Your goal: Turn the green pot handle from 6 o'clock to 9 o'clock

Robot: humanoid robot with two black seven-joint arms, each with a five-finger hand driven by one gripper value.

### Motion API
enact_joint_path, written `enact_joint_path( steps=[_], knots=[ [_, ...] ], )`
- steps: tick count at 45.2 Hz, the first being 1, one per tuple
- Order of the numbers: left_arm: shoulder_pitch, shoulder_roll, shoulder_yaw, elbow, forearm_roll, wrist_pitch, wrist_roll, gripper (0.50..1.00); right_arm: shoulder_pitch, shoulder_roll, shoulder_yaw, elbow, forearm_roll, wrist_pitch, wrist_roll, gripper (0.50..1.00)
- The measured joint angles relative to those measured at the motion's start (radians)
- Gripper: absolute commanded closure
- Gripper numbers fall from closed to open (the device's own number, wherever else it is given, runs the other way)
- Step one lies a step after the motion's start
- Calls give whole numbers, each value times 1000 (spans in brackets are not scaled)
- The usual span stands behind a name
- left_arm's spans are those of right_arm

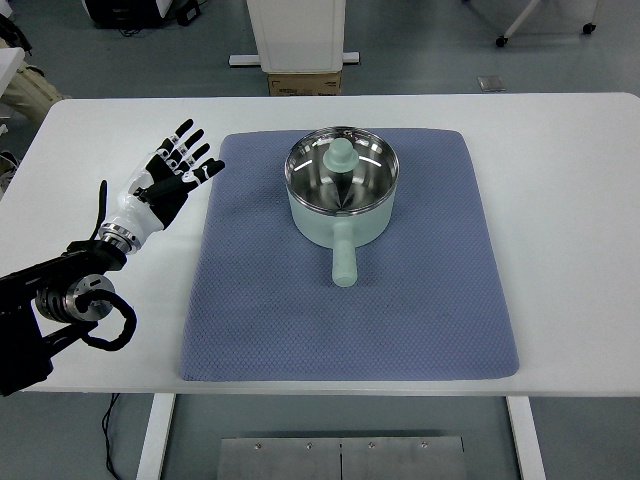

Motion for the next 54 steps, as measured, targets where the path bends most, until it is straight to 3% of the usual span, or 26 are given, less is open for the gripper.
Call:
enact_joint_path(
  steps=[54],
  knots=[
    [11,-2,-2,6,0,-2,1,500,0,0,0,0,0,0,0,500]
  ],
)
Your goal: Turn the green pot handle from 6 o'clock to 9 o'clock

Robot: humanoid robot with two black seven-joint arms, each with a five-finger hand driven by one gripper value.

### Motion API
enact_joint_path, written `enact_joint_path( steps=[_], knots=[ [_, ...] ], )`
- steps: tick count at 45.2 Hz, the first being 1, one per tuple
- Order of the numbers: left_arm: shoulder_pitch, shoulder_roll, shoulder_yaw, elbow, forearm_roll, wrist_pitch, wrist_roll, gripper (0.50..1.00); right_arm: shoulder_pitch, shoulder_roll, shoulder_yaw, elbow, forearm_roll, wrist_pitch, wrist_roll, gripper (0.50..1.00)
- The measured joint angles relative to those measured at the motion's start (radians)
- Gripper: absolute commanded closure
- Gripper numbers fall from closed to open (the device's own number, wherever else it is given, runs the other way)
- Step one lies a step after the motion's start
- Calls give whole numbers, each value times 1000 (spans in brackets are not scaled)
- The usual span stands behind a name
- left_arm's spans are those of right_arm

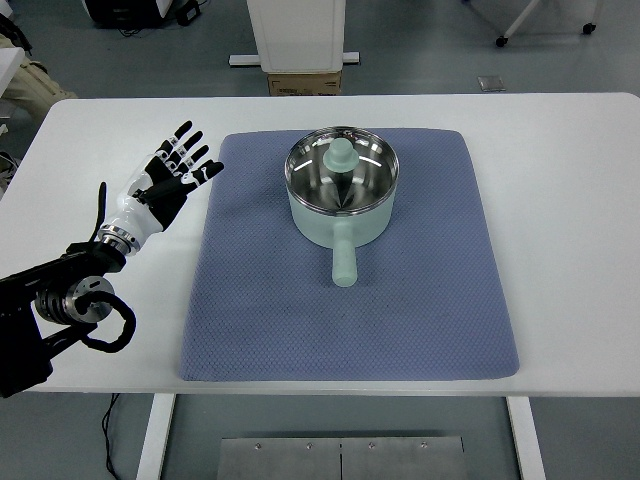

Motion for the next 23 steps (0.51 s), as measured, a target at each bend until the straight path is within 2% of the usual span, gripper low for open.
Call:
enact_joint_path(
  steps=[23],
  knots=[
    [8,0,0,2,0,0,0,500,0,0,0,0,0,0,0,500]
  ],
)
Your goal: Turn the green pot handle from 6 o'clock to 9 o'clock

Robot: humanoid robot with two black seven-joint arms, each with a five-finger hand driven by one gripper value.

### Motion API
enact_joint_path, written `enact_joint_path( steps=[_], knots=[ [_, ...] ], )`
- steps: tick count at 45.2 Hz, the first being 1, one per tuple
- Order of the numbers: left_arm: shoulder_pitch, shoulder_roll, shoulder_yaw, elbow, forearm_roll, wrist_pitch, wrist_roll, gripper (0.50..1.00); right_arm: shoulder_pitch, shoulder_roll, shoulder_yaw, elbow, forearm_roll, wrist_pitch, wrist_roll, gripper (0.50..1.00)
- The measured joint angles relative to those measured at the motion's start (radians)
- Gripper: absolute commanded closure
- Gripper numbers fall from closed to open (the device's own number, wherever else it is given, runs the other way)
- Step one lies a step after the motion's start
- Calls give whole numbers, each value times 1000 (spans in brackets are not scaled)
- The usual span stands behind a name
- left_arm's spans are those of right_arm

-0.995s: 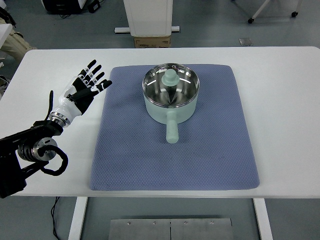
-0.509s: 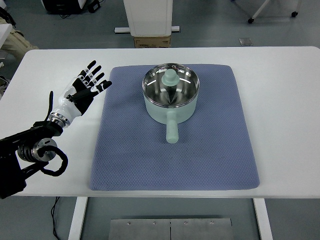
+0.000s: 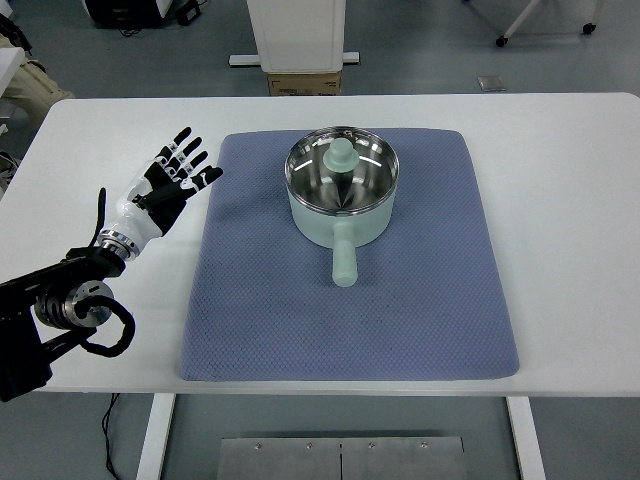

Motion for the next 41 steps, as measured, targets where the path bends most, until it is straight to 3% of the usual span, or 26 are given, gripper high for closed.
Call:
enact_joint_path(
  steps=[34,41],
  knots=[
    [-27,70,-31,1,46,-17,-1,500,0,0,0,0,0,0,0,500],
    [-49,93,-75,2,175,-88,1,500,0,0,0,0,0,0,0,500]
  ],
)
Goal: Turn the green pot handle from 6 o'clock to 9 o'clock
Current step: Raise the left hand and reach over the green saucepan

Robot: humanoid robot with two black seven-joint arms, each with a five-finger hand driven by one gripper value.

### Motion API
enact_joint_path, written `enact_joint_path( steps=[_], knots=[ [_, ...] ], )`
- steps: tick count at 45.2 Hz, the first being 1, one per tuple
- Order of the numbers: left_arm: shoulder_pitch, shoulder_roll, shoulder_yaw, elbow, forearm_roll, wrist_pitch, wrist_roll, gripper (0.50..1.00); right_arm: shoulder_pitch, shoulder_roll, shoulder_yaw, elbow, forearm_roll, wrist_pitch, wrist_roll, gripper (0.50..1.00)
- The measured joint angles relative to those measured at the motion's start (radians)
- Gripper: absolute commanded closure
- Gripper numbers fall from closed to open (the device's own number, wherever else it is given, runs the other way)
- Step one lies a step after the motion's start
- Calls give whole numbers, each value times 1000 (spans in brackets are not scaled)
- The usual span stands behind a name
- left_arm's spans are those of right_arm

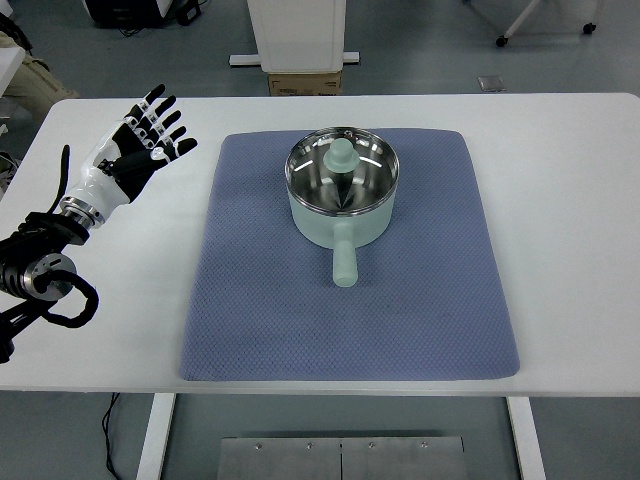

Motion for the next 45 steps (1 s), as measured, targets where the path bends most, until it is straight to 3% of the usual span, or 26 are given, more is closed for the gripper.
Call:
enact_joint_path(
  steps=[7,14,28,45],
  knots=[
    [3,10,-71,-5,56,-70,2,500,0,0,0,0,0,0,0,500],
    [-7,34,-88,-23,75,-82,6,500,0,0,0,0,0,0,0,500],
    [-19,122,-206,-238,304,-81,6,500,0,0,0,0,0,0,1,500],
    [-118,115,-222,-409,657,-74,1,500,1,0,0,0,0,0,1,500]
  ],
)
